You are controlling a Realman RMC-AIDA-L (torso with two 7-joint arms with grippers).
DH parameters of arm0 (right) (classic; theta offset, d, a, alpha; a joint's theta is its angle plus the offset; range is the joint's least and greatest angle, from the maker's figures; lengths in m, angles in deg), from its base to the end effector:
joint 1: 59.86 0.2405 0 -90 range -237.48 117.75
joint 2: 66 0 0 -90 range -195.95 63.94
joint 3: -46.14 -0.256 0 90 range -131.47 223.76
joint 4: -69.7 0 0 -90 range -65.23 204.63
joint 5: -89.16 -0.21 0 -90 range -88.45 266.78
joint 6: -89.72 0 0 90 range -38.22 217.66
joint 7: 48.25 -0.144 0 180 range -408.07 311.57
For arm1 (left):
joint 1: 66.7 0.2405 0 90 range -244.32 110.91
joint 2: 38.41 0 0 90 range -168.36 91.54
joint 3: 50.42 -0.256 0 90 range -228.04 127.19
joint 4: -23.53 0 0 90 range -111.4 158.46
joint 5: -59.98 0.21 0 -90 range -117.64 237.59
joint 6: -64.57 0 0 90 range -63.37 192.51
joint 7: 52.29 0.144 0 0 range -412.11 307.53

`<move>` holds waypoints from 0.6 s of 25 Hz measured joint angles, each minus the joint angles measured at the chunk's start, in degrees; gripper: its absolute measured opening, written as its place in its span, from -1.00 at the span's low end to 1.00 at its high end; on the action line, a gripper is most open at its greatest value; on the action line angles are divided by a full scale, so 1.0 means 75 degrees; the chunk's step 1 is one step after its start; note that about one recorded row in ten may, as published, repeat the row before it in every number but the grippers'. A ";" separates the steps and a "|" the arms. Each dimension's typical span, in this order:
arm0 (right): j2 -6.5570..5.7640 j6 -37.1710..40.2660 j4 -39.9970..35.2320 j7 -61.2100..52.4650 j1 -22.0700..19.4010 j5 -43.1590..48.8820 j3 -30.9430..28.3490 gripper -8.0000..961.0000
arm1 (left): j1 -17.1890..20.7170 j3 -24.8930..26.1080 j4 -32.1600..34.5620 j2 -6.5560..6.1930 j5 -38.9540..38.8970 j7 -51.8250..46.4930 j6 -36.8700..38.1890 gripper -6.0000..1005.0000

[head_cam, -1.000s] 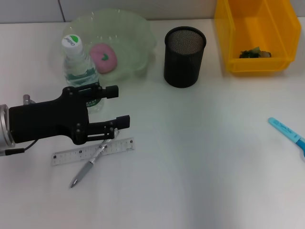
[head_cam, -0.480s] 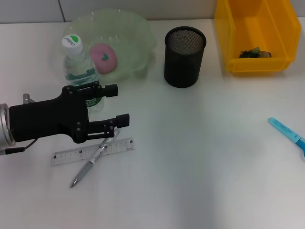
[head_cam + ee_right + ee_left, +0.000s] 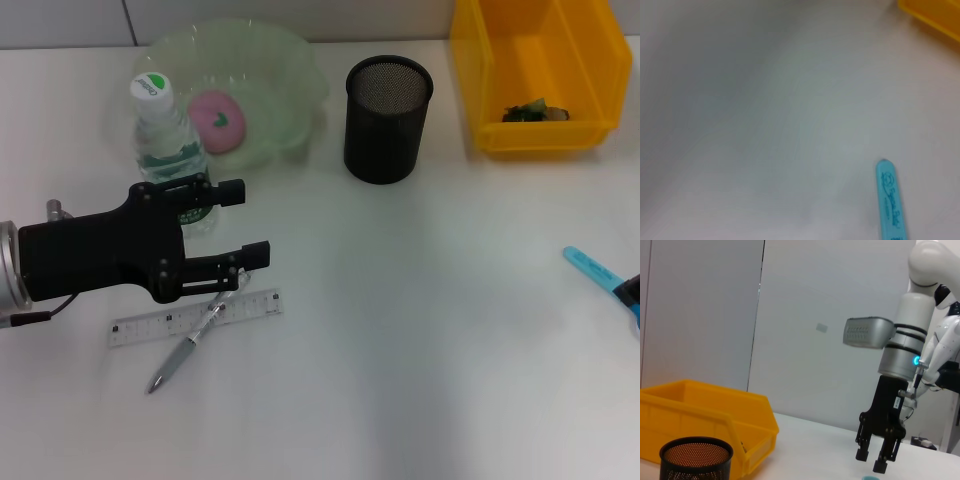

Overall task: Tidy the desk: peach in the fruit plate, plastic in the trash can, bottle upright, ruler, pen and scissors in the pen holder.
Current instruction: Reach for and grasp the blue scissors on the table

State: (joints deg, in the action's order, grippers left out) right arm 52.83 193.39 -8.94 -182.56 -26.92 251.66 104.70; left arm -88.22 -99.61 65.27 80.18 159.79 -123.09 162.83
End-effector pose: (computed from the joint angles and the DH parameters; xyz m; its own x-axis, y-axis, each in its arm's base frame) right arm 0.2465 0.3345 0.0726 0.5749 -0.7706 0.2751 -0.6015 -0.6259 -0.4964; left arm -0.2582 0.2882 0.0113 0.7683 0.1709 0.6168 0.3078 -0.9436 -0.1220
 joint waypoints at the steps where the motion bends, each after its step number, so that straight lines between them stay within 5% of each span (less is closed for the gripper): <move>1: 0.0005 -0.0074 0.0072 0.0001 -0.0006 0.0036 0.0005 0.24 | 0.0000 0.0000 0.0000 -0.0001 -0.0001 0.0009 0.0000 0.41; 15: 0.0023 -0.0919 0.0693 0.0002 -0.0049 0.0259 0.0199 0.24 | 0.0022 0.0004 0.0001 -0.0004 -0.0008 0.0019 -0.0011 0.41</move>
State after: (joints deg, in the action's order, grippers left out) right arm 53.00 186.50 -3.74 -182.55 -27.29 253.60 106.19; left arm -88.06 -99.58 65.28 80.15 159.73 -122.95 162.75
